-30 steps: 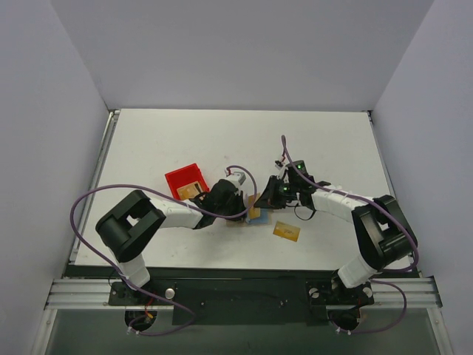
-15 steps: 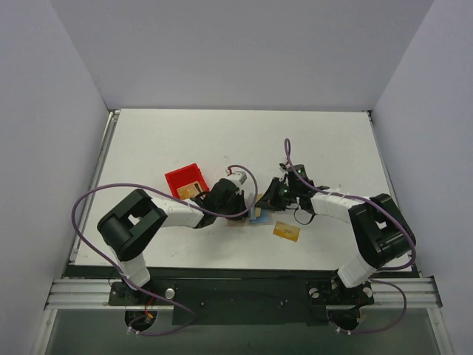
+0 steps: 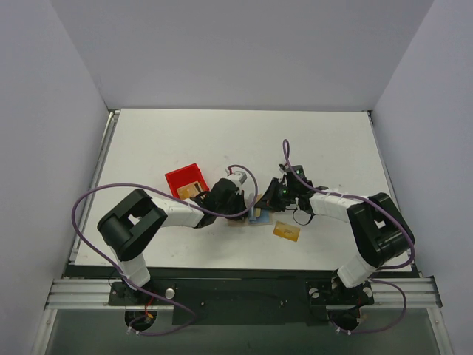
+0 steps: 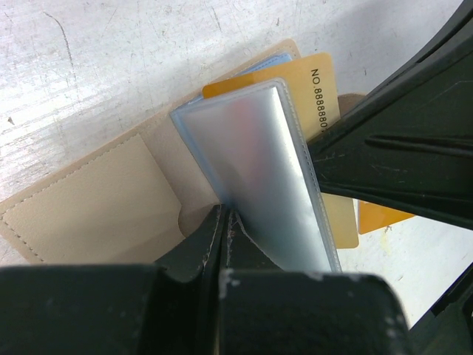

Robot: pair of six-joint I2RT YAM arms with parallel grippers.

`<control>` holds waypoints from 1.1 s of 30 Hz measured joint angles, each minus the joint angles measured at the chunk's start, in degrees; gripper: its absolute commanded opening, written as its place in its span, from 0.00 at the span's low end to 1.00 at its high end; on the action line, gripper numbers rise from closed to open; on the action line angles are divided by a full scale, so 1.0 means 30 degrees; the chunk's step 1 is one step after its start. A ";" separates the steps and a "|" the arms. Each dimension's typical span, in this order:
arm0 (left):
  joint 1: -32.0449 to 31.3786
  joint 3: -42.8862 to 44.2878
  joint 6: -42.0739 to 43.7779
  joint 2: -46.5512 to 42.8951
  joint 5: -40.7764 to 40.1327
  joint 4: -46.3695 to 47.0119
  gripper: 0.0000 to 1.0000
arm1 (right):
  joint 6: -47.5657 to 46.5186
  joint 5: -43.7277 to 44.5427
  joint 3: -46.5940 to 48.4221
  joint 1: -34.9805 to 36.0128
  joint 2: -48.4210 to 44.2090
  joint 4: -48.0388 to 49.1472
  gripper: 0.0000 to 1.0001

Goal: Put the credit cards into the card holder
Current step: Open the card holder at the center of the board.

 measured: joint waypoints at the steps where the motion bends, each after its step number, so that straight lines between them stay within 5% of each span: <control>1: 0.0000 0.0022 0.0000 0.0000 0.0000 -0.0029 0.00 | 0.0000 0.0000 0.0000 0.0000 0.0000 0.0015 0.00; 33: 0.0393 0.0284 0.0168 -0.2892 -0.0022 -0.2011 0.00 | -0.0124 -0.0648 -0.0073 0.0153 -0.1115 0.0503 0.00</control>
